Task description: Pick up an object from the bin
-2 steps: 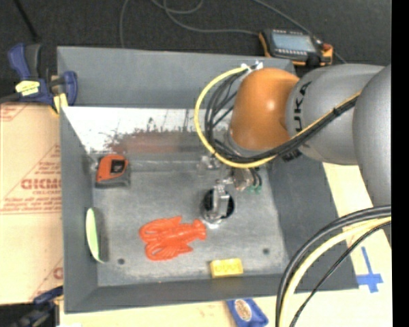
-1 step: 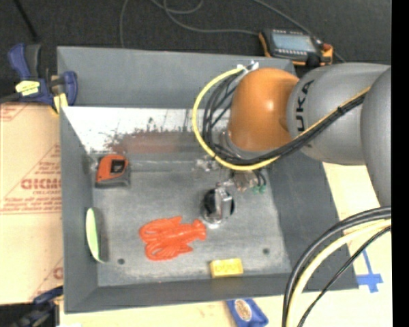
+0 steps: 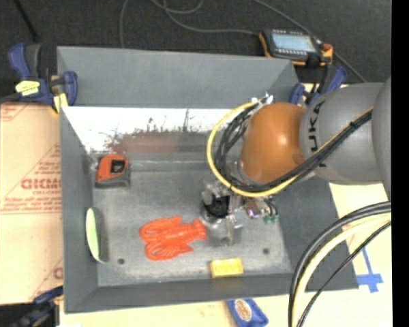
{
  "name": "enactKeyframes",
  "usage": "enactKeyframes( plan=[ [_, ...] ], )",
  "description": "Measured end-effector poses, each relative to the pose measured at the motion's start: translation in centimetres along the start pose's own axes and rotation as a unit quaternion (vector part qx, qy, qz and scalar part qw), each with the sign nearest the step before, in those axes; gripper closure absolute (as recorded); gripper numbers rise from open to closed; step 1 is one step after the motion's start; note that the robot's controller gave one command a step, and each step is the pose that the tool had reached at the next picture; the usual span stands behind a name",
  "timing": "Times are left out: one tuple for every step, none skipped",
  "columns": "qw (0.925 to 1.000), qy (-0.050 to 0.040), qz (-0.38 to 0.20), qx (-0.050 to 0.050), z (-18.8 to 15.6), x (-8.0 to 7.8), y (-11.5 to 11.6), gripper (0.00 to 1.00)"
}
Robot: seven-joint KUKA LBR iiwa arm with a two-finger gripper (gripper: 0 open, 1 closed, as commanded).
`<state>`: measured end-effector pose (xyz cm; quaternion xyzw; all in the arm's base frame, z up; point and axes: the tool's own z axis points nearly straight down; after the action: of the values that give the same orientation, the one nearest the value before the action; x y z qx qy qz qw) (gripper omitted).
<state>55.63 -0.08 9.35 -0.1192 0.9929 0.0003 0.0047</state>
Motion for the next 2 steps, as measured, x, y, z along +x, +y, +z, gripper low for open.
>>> enactKeyframes(
  plan=[
    [0.9795,-0.0024,0.201,0.001,1.97,-7.69,-0.53,1.0],
    [0.9796,-0.0024,0.201,0.001,1.97,-7.69,-0.53,1.0]
  ],
)
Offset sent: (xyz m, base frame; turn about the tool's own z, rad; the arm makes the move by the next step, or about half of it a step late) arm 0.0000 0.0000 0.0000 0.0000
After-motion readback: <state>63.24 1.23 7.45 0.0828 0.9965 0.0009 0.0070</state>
